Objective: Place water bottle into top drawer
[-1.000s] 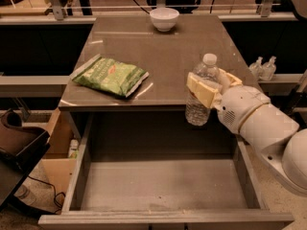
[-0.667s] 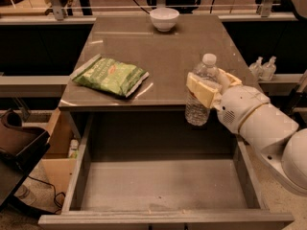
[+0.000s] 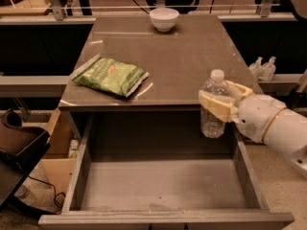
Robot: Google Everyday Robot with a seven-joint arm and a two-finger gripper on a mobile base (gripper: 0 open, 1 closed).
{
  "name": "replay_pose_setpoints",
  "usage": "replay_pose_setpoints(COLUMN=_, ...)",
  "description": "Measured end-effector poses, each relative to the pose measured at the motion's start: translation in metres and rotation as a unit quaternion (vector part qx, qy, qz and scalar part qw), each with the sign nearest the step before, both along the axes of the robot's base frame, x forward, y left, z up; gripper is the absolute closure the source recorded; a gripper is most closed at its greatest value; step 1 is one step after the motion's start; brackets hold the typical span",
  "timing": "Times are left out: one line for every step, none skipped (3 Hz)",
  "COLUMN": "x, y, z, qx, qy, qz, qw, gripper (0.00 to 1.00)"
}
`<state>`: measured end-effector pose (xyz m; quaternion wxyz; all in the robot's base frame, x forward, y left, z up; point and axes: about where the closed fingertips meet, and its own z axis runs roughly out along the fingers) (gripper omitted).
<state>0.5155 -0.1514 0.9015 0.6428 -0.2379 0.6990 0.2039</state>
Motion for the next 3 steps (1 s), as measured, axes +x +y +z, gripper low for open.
replay_pose_setpoints(x=-0.009, y=-0.008, z=-0.026, qx=-0.038, qy=0.022, qz=0.055, qw=0.9975, gripper=1.0)
replay_pose_setpoints(x=-0.027, y=0.003, z=-0.065, qx=-0.037, qy=0.059, qz=0.124, qw=0.9898, gripper=1.0)
replay_pose_setpoints(x=-0.052, y=0.019, z=-0.092, qx=0.002, qy=0.095, qz=0.182, qw=0.9786, gripper=1.0)
